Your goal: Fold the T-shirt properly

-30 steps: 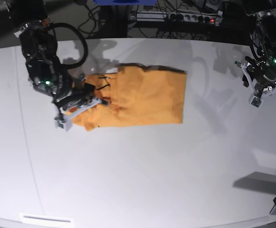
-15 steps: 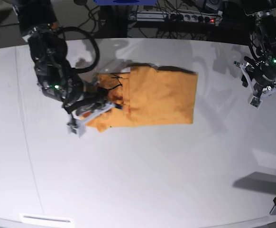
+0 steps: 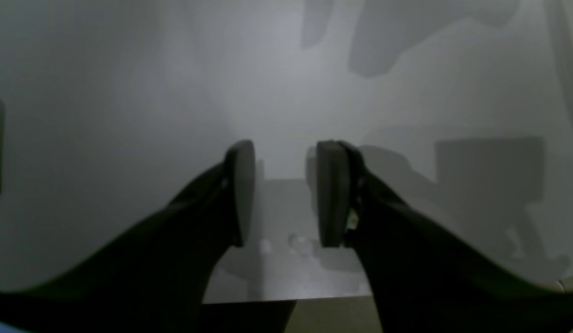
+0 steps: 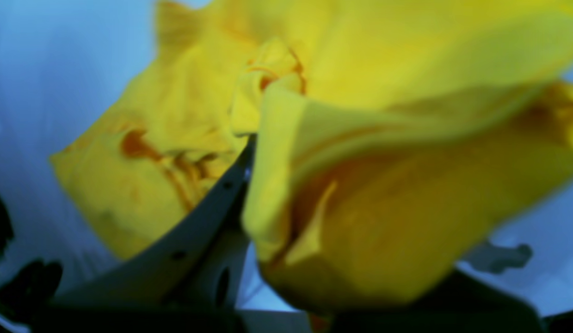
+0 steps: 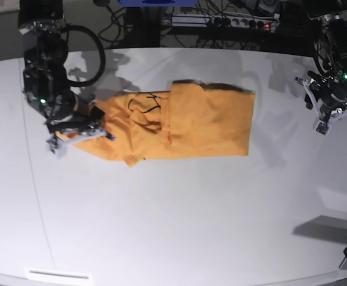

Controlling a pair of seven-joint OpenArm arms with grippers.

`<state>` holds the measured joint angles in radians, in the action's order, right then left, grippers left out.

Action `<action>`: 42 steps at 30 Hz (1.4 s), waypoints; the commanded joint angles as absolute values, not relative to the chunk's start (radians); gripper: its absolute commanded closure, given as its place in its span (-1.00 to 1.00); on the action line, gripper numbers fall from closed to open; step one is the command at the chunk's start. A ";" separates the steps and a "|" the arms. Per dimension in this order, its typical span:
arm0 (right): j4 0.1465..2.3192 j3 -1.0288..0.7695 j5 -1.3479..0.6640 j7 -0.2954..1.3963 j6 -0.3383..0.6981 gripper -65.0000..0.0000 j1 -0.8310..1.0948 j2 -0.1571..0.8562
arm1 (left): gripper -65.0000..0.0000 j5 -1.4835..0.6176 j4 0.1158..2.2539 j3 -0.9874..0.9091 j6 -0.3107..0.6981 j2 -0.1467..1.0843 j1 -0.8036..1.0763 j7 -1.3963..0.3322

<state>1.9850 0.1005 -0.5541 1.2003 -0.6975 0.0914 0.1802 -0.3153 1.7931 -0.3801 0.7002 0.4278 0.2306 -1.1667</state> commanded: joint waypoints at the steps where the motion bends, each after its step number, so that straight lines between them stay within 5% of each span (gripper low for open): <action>1: 1.995 0.071 -0.556 1.179 -0.698 1.00 0.091 0.183 | 0.31 -0.317 1.807 -0.389 0.698 0.450 0.223 -1.156; 9: 1.946 -0.228 -0.888 1.188 -0.627 1.00 0.145 0.180 | 0.31 -0.317 1.807 -0.390 0.698 0.452 0.222 -1.156; 21: 1.790 -0.246 -1.379 1.193 -0.524 1.00 0.206 0.176 | 0.31 -0.317 1.807 -0.390 0.698 0.452 0.222 -1.156; 37: 1.903 -0.243 -1.356 1.194 -0.526 0.99 0.199 0.229 | 0.31 -0.323 1.811 -0.381 0.698 0.444 0.188 -1.158; 42: 1.954 -0.225 -1.164 1.196 -0.561 1.00 0.194 0.275 | 0.31 -0.320 1.810 -0.369 0.698 0.432 0.163 -1.159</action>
<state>1.9400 -0.2264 -1.1412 1.1938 -0.5663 0.2012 0.2653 -0.3149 1.7943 -0.3672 0.7002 0.4107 0.1818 -1.1755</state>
